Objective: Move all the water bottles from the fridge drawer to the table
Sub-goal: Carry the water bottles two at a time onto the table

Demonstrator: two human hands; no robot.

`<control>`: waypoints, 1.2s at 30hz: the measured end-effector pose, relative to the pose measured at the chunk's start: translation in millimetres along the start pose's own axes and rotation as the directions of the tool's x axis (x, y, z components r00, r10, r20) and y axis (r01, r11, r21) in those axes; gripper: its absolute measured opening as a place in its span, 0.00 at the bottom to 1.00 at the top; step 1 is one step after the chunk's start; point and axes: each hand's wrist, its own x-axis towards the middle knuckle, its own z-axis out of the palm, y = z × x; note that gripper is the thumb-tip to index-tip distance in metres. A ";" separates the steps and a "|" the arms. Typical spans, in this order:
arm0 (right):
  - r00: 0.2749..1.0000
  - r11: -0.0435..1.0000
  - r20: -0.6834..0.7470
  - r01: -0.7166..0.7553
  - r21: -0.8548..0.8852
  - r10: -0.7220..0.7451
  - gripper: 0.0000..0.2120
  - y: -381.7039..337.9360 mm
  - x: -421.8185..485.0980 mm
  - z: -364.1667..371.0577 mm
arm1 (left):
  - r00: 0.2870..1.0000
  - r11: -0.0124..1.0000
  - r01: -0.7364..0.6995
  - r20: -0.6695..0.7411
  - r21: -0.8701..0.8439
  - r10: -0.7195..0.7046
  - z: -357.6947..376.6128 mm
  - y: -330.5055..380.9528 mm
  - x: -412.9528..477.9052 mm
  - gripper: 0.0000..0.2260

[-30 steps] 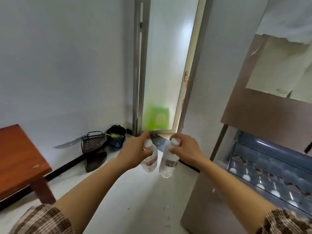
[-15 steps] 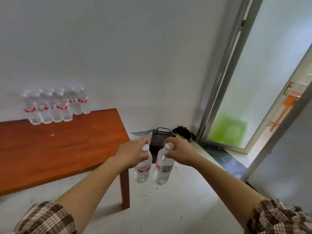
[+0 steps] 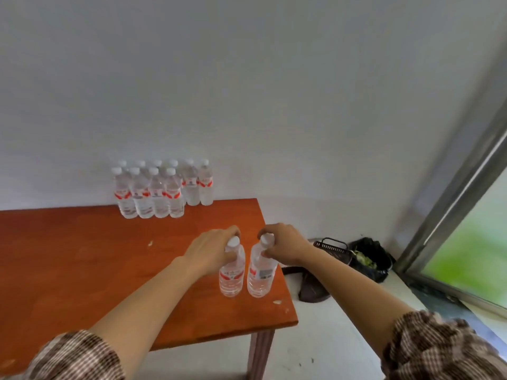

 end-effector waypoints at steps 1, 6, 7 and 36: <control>1.000 1.000 -0.001 0.007 -0.004 -0.007 0.18 -4.8 17.9 0.4 | 1.000 1.000 0.014 -0.006 -0.020 -0.015 -3.9 -12.1 10.4 0.16; 0.999 0.999 -0.014 0.033 -0.026 -0.033 0.18 -25.0 102.1 6.2 | 0.998 0.997 0.053 -0.018 -0.064 -0.054 -17.5 -77.5 64.4 0.16; 0.999 0.999 -0.018 0.034 -0.022 -0.034 0.18 -28.8 120.1 9.1 | 0.998 0.996 0.057 -0.015 -0.070 -0.058 -19.7 -90.6 76.2 0.16; 0.994 0.994 0.077 -0.065 -0.089 0.072 0.18 -58.0 445.9 70.9 | 0.994 0.999 0.031 0.105 0.010 -0.032 -20.2 -310.1 326.8 0.17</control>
